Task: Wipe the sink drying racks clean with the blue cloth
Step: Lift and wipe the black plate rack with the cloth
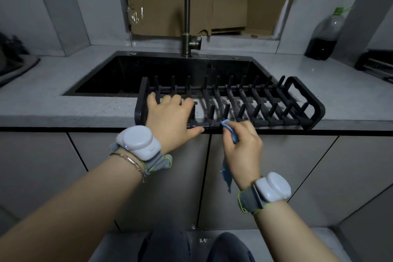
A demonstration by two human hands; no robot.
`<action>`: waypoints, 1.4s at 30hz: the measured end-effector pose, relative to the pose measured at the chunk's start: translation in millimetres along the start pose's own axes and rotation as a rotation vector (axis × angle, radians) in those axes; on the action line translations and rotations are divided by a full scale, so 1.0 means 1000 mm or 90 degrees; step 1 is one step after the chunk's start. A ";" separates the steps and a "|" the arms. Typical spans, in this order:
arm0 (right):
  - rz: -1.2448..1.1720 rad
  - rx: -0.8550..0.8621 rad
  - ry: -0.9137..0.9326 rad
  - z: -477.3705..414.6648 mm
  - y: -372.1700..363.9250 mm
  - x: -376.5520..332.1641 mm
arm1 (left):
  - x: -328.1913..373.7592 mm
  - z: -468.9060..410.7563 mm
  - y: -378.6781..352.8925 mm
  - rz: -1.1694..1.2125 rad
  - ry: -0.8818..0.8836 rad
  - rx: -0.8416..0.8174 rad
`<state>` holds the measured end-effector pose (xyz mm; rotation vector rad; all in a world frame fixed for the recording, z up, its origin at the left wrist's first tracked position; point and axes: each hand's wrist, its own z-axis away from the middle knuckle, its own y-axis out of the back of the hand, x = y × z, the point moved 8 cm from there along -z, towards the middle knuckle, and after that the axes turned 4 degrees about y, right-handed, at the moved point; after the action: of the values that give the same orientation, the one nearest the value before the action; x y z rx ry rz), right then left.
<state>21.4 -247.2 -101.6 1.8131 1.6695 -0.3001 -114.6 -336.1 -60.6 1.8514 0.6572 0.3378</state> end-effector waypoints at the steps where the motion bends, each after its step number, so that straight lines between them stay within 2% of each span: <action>1: 0.003 0.015 -0.003 -0.001 0.004 0.004 | 0.000 0.000 0.000 0.000 0.003 0.004; 10: 0.076 -0.013 0.083 -0.002 0.006 -0.007 | 0.007 -0.001 -0.002 -0.042 -0.006 -0.011; 27: 0.135 0.005 0.053 -0.021 0.028 0.022 | 0.034 -0.016 -0.007 0.016 -0.044 -0.005; 33: 0.154 -0.022 0.109 -0.020 0.019 0.008 | 0.033 -0.017 -0.006 0.036 -0.041 0.023; 42: 0.175 -0.016 0.055 -0.022 0.026 0.021 | 0.033 -0.018 -0.007 0.056 -0.056 0.070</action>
<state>44.2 -217.0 -88.5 2.0310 1.4483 -0.0822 -99.5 -300.6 -63.1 1.9916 0.5453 0.2811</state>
